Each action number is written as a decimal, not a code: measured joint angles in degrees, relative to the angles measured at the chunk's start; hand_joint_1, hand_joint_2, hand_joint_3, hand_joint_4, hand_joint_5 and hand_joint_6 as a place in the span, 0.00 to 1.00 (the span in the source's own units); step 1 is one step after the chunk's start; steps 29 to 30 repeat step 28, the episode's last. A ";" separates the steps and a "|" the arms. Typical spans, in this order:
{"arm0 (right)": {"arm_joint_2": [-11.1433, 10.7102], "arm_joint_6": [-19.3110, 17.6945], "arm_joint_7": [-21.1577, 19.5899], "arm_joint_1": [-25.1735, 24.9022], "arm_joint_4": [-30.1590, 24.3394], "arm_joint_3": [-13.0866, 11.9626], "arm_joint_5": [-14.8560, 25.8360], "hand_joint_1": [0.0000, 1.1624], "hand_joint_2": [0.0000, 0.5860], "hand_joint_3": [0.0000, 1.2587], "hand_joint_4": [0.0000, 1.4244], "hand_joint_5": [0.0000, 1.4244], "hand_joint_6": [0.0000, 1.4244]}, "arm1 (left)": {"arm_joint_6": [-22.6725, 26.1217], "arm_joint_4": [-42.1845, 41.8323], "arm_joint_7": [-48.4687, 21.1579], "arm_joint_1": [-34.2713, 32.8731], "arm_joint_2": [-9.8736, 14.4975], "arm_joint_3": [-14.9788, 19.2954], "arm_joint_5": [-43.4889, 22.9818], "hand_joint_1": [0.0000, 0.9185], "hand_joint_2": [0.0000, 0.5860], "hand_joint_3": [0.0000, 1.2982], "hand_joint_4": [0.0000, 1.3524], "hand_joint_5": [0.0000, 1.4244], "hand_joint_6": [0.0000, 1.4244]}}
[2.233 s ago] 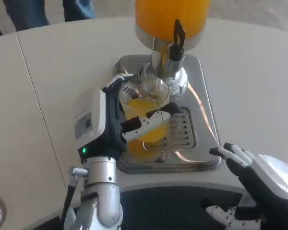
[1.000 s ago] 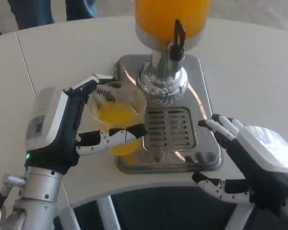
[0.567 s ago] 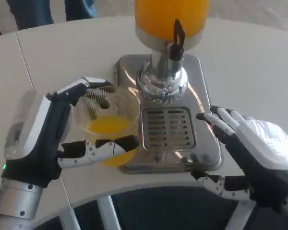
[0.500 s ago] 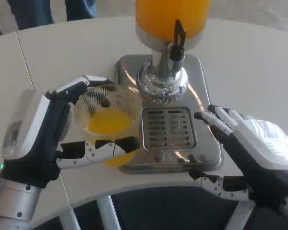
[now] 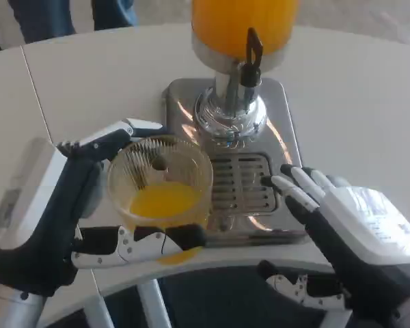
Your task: Grasp the cup under the faucet to collect the drink, then remove the cup.
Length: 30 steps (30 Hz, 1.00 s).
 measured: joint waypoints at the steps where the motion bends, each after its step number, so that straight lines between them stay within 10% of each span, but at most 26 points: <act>1: 0.40 -0.24 0.00 0.39 -0.52 0.21 -0.72 0.57 0.61 0.08 0.00 0.00 0.00 | -0.26 -0.38 -0.43 0.29 0.00 0.00 -0.03 0.63 0.06 0.72 0.83 0.97 1.00; 30: 5.03 -0.95 0.30 3.70 -1.41 2.42 -8.27 0.57 0.61 0.05 0.00 0.00 0.00 | -0.82 -1.71 -3.27 1.90 -0.51 0.78 -1.89 0.62 0.06 0.73 0.84 0.98 1.00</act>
